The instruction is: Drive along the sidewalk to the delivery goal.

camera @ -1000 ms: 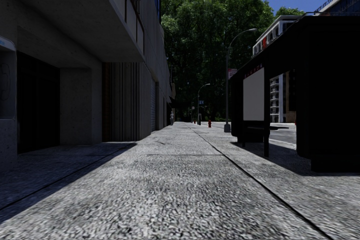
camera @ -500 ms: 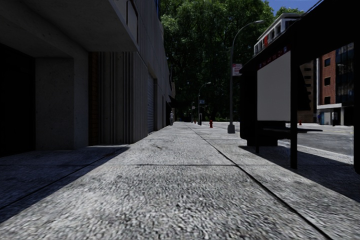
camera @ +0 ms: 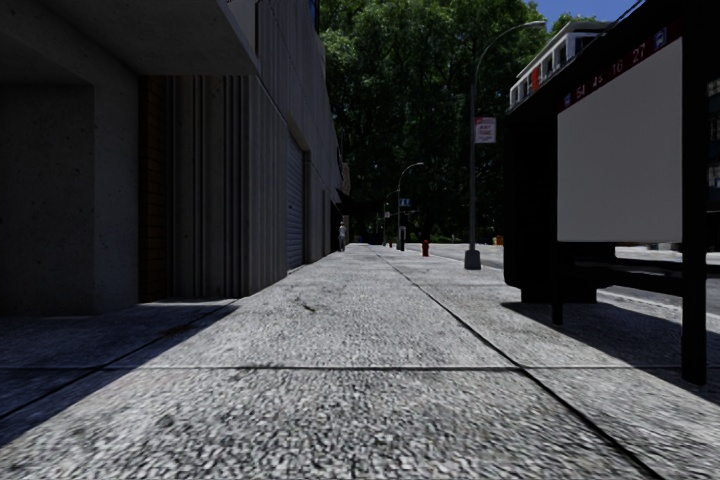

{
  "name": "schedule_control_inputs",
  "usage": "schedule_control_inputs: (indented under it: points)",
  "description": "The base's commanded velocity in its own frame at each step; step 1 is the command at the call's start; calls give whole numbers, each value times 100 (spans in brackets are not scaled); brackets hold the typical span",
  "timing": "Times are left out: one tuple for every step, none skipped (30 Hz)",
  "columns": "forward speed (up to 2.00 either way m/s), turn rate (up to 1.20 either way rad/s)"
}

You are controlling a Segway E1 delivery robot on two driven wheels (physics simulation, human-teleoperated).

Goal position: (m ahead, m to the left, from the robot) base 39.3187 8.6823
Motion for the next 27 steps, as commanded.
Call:
schedule_control_inputs:
  points:
    - [200, 0]
    - [200, 0]
    - [200, 0]
    - [200, 0]
    - [200, 0]
    - [200, 0]
    - [200, 0]
    - [200, 0]
    - [200, 0]
    - [200, 0]
    - [200, 0]
    - [200, 0]
    - [200, 0]
    - [200, 0]
    - [200, 0]
    - [200, 0]
    - [200, 0]
    - [200, 0]
    - [200, 0]
    - [200, 0]
    - [200, 0]
    - [200, 0]
    - [200, 0]
    - [200, 0]
    - [200, 0]
    - [200, 0]
    - [200, 0]
